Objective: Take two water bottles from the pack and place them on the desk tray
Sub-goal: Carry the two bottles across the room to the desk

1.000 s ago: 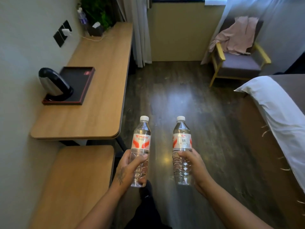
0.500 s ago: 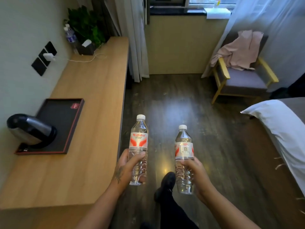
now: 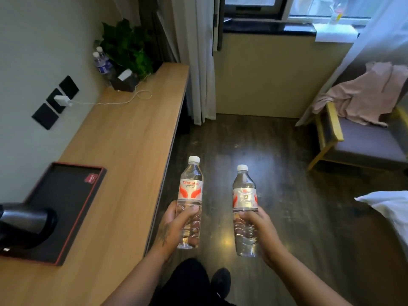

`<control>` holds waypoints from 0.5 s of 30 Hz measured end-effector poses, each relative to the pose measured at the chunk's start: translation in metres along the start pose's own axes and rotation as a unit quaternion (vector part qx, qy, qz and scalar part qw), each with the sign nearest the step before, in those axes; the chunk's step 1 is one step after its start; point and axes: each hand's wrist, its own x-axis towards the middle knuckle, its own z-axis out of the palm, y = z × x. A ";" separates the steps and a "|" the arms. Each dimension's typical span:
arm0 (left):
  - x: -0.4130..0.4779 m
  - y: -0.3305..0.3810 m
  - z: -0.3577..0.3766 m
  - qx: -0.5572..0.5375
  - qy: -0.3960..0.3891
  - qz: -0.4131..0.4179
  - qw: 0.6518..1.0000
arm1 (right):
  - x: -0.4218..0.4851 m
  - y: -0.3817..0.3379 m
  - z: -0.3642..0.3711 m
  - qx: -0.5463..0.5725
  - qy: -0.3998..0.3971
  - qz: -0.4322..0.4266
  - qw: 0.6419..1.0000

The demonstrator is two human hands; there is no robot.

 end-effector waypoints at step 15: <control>0.182 0.117 -0.021 -0.070 0.064 0.013 0.995 | 0.198 -0.140 0.067 -0.094 -0.048 -0.001 0.994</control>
